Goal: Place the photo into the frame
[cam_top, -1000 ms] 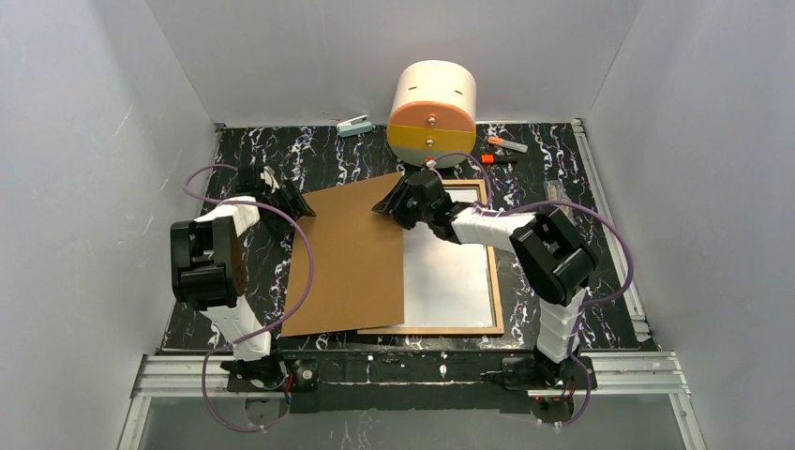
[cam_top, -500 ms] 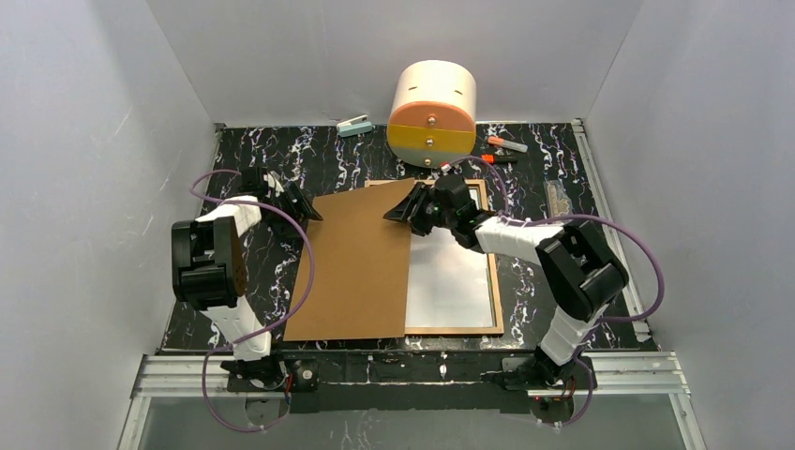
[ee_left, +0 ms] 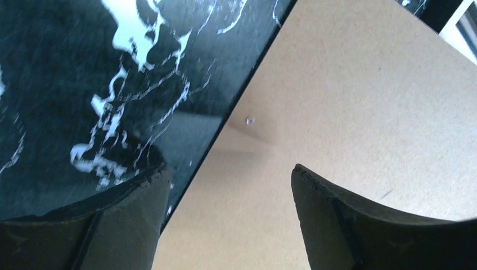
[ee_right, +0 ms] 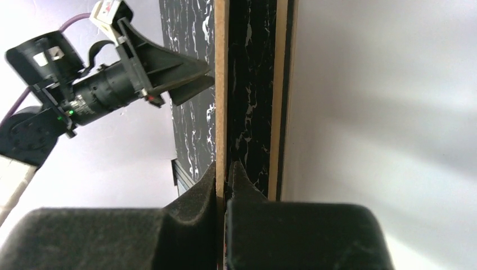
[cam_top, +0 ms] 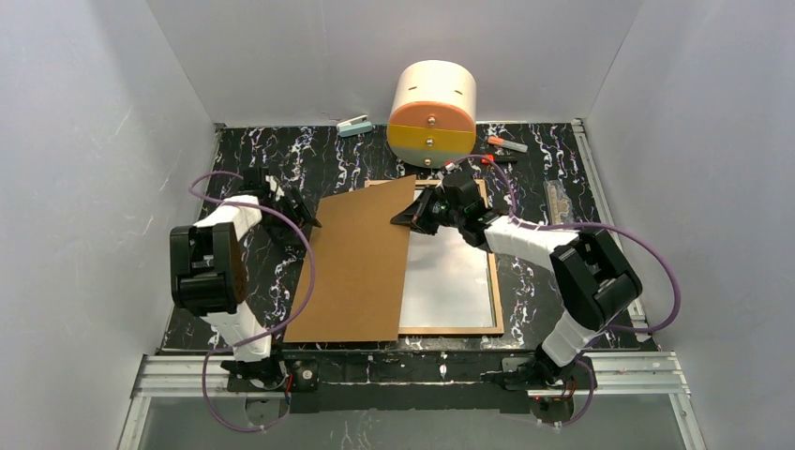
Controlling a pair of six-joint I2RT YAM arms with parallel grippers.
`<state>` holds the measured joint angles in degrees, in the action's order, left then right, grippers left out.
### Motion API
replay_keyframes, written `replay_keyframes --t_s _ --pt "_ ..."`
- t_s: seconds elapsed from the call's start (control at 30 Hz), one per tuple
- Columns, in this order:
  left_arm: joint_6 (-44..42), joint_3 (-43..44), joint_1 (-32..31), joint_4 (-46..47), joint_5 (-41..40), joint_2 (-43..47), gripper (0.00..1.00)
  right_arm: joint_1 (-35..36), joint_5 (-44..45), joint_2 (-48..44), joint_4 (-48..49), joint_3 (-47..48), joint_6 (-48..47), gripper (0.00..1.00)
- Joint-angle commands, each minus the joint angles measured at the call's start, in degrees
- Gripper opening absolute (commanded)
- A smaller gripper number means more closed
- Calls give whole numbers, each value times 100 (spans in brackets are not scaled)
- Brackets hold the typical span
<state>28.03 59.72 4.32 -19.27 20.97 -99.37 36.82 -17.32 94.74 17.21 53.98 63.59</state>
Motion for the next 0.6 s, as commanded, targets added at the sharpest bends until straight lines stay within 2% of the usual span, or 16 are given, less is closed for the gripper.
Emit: replay_keyframes --t_s 0.0,0.17,0.37,0.57 --pt "-281 155 -208 -636 -655 1016 77 -12 292 -472 -452 616 -166 1" --pt "-520 263 -643 -621 -954 2292 82 -10 602 -741 -1160 1040 -155 1" --pt "-975 407 -1218 -436 -595 3529 87 21 939 -890 -2142 1718 -171 1" --pt "-896 751 -2235 -350 -1242 3837 89 165 1297 -997 -2545 2184 -73 1"
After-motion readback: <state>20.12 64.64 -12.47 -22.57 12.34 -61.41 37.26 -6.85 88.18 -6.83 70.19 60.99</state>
